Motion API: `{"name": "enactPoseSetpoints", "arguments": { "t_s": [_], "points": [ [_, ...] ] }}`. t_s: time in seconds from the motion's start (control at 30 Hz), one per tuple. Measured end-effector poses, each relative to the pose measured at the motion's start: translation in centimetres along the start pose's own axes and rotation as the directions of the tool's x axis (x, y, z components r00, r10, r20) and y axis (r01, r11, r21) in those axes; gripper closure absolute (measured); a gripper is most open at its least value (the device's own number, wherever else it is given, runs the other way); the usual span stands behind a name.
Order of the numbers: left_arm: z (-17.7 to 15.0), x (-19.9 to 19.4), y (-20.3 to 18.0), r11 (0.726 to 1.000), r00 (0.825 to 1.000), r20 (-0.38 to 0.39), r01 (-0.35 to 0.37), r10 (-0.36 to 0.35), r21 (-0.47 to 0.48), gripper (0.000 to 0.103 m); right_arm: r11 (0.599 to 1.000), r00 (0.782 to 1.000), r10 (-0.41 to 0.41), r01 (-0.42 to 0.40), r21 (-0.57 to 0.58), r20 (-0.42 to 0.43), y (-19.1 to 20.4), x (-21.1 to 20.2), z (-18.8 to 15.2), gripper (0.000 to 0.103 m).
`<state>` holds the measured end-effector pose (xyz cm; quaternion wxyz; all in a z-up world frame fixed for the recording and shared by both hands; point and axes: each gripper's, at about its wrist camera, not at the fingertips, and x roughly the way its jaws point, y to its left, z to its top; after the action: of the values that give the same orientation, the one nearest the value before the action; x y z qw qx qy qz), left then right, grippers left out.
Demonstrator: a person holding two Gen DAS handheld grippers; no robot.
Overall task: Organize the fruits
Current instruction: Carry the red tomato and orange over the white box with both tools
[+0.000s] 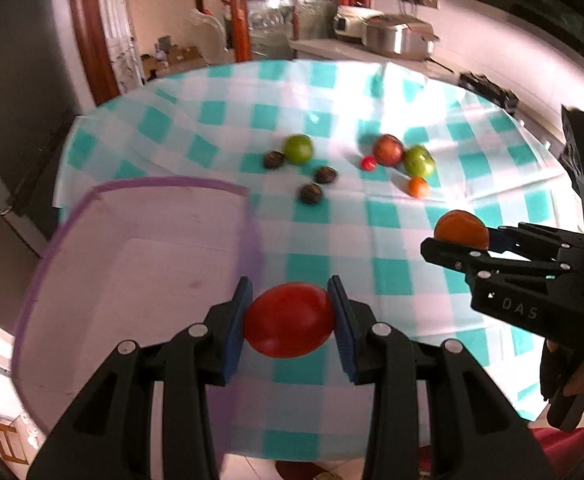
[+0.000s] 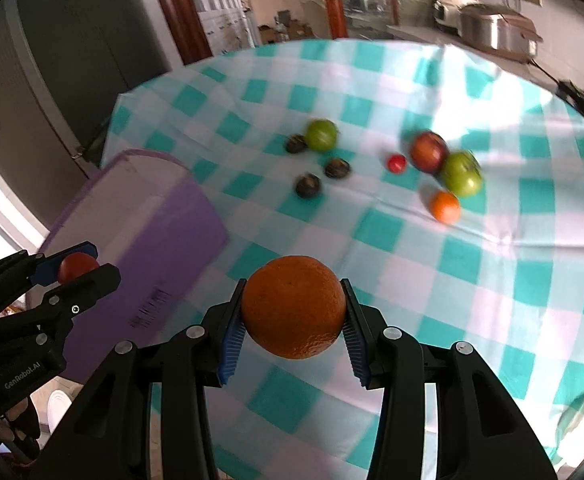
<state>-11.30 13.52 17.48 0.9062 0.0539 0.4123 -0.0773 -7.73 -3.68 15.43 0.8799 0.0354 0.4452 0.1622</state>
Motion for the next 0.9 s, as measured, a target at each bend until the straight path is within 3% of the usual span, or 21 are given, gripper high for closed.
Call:
{"name": "enactPoseSetpoints", "arguments": {
  "t_s": [0.2,0.37,0.6,0.9],
  "points": [
    [-0.7,-2.4,5.4,0.997,0.997,0.035,-0.061,0.063,-0.039,0.064,0.998,0.997,0.051,-0.048,-0.051,0.050,5.5,-0.2,2.2,0.059],
    [-2.2,-3.3,10.8,0.989,0.994,0.018,-0.105,0.108,-0.106,0.064,0.988,0.995,0.090,-0.082,-0.128,0.054,10.7,0.3,3.2,0.059],
    [-4.4,-2.6,15.5,0.967,0.988,-0.050,-0.156,0.149,-0.202,0.064,0.967,0.992,0.124,-0.122,-0.224,-0.007,15.8,2.2,4.0,0.059],
    [-3.7,0.5,17.9,0.939,0.969,-0.159,-0.225,0.189,-0.261,0.064,0.950,0.983,0.106,-0.145,-0.276,-0.152,18.5,7.6,6.5,0.059]
  ]
}}
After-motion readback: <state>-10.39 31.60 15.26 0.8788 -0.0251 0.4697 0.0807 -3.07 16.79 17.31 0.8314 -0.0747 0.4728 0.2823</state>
